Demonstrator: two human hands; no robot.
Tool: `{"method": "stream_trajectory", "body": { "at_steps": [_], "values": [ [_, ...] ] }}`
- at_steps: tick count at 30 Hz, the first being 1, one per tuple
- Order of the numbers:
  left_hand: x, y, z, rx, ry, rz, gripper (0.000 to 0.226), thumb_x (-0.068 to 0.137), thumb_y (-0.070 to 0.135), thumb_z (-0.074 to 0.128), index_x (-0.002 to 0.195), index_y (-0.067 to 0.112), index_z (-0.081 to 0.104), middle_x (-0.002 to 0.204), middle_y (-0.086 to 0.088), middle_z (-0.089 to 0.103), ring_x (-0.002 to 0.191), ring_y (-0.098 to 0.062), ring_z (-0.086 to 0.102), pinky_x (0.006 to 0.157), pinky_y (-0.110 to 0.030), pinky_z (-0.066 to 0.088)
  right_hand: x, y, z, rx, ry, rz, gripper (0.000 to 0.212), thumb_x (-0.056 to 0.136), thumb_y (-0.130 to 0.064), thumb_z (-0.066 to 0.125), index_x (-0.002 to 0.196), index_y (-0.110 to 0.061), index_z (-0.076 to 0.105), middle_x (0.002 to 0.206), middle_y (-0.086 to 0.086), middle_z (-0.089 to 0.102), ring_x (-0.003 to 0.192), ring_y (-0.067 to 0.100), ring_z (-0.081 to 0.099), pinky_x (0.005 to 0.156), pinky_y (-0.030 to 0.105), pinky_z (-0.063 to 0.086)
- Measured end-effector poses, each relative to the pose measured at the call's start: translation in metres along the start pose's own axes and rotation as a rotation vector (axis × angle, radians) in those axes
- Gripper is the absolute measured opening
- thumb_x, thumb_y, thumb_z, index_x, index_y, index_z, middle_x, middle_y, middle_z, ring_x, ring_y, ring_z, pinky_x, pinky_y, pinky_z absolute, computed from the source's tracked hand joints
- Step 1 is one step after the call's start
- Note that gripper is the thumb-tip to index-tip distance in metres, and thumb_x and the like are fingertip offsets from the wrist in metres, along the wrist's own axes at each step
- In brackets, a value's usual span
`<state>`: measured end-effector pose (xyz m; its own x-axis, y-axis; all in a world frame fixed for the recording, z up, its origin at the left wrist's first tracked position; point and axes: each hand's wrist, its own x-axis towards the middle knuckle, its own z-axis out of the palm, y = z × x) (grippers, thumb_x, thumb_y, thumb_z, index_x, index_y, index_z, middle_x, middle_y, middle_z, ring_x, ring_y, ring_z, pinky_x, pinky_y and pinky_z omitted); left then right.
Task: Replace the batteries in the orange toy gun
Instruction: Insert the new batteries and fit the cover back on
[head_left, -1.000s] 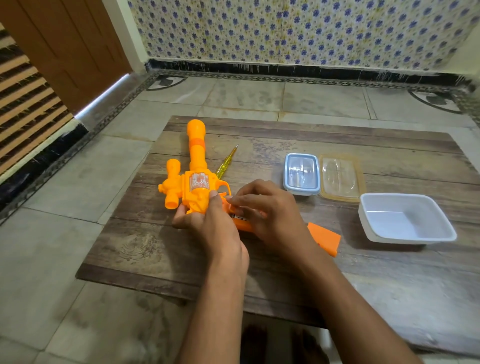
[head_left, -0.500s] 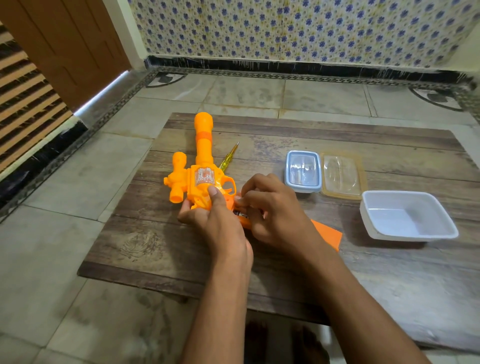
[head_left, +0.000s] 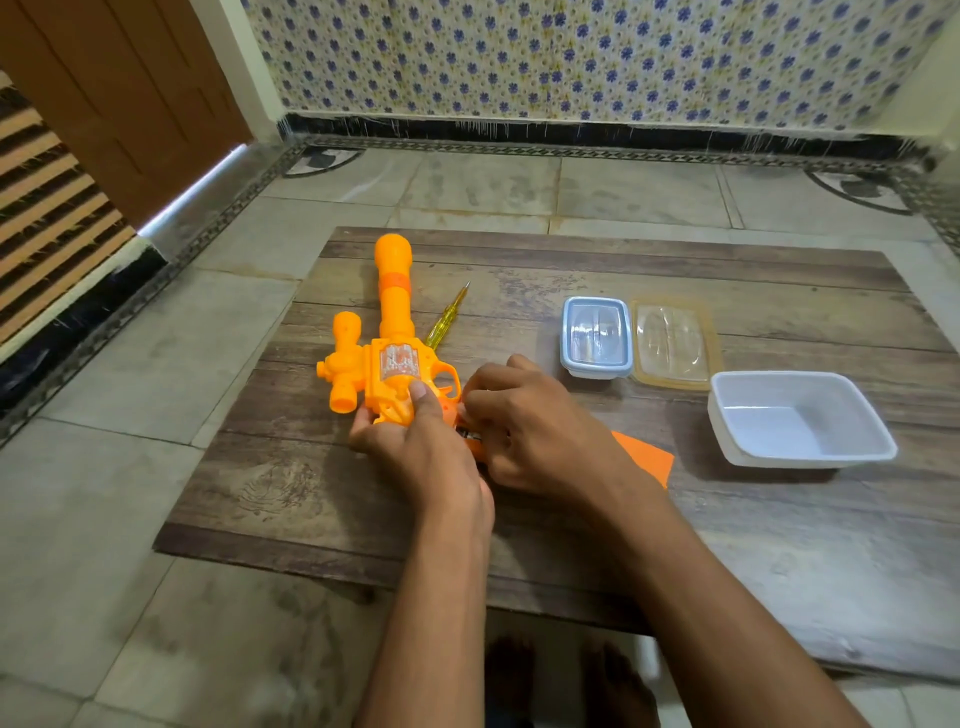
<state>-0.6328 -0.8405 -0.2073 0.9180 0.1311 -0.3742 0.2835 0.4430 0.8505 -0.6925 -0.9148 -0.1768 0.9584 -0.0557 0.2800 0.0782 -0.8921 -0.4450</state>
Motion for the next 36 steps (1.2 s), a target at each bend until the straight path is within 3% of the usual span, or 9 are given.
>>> {"method": "stream_trajectory", "body": {
  "at_steps": [5,11,15,19,22,26,30,32,36],
  "values": [
    [0.003,0.004,0.0,-0.02,0.02,-0.007,0.046,0.101,0.012,0.065,0.138,0.021,0.04,0.135,-0.011,0.063,0.115,-0.03,0.069,0.097,-0.059,0.057,-0.004,0.006,0.012,-0.08,-0.002,0.038,0.013,0.078,-0.015,0.06,0.074,-0.011,0.071,0.097,0.005,0.071,0.075,0.026,0.045,0.069,0.042,0.043],
    [0.005,0.005,0.0,-0.015,0.028,-0.005,0.042,0.102,0.012,0.064,0.134,0.024,0.04,0.136,-0.01,0.061,0.113,-0.027,0.07,0.097,-0.056,0.058,-0.013,0.0,0.003,0.008,0.043,0.005,0.036,0.083,-0.014,0.049,0.105,-0.007,0.077,0.118,0.008,0.072,0.091,0.03,0.06,0.076,0.038,0.053],
    [0.005,0.008,-0.001,-0.017,-0.001,-0.02,0.048,0.102,0.009,0.062,0.141,0.019,0.036,0.129,-0.009,0.062,0.07,-0.011,0.077,0.076,-0.046,0.064,-0.014,-0.001,-0.011,0.084,0.196,0.084,0.039,0.079,0.001,0.054,0.112,-0.002,0.073,0.114,0.012,0.072,0.103,0.032,0.069,0.086,0.041,0.058],
    [0.006,0.011,-0.005,0.033,-0.004,0.002,0.054,0.09,0.011,0.075,0.127,0.031,0.041,0.127,-0.004,0.063,0.096,-0.033,0.077,0.085,-0.057,0.063,-0.028,0.001,-0.028,0.038,0.199,0.199,0.036,0.079,0.003,0.059,0.111,-0.005,0.075,0.109,0.008,0.072,0.098,0.026,0.069,0.084,0.041,0.059],
    [0.001,0.014,-0.008,0.03,-0.003,0.016,0.063,0.085,0.004,0.079,0.126,0.031,0.04,0.125,0.001,0.061,0.1,-0.018,0.073,0.088,-0.048,0.063,-0.047,0.002,-0.047,0.016,0.188,0.317,0.033,0.085,-0.002,0.064,0.115,-0.011,0.075,0.111,0.004,0.073,0.102,0.022,0.068,0.09,0.039,0.056],
    [-0.009,0.016,-0.01,-0.017,-0.015,0.012,0.072,0.082,-0.003,0.081,0.136,0.024,0.043,0.12,0.005,0.062,0.076,-0.001,0.075,0.076,-0.037,0.062,-0.072,0.002,-0.068,-0.007,0.126,0.451,0.036,0.085,0.0,0.067,0.12,-0.01,0.075,0.116,0.006,0.072,0.106,0.024,0.066,0.095,0.037,0.054],
    [-0.019,0.019,-0.008,-0.04,-0.004,-0.001,0.071,0.075,-0.005,0.082,0.125,0.032,0.047,0.127,-0.001,0.064,0.101,-0.029,0.076,0.087,-0.053,0.063,-0.086,0.009,-0.074,-0.073,-0.024,0.586,0.04,0.092,-0.008,0.069,0.132,-0.013,0.069,0.128,0.01,0.069,0.117,0.028,0.064,0.102,0.039,0.051],
    [-0.02,0.018,-0.007,-0.037,0.0,-0.005,0.07,0.076,-0.006,0.08,0.124,0.033,0.046,0.13,-0.002,0.063,0.104,-0.031,0.075,0.087,-0.054,0.063,-0.089,0.011,-0.073,-0.092,-0.056,0.628,0.036,0.092,-0.022,0.072,0.127,-0.016,0.071,0.122,0.01,0.071,0.114,0.029,0.065,0.098,0.04,0.053],
    [-0.019,0.016,-0.005,-0.036,0.004,-0.024,0.068,0.079,-0.003,0.078,0.125,0.033,0.044,0.131,-0.004,0.062,0.104,-0.032,0.075,0.087,-0.053,0.063,-0.09,0.013,-0.069,-0.177,-0.129,0.674,0.014,0.086,-0.019,0.069,0.074,-0.018,0.063,0.079,0.004,0.064,0.077,0.026,0.061,0.066,0.033,0.048]
  ]
}}
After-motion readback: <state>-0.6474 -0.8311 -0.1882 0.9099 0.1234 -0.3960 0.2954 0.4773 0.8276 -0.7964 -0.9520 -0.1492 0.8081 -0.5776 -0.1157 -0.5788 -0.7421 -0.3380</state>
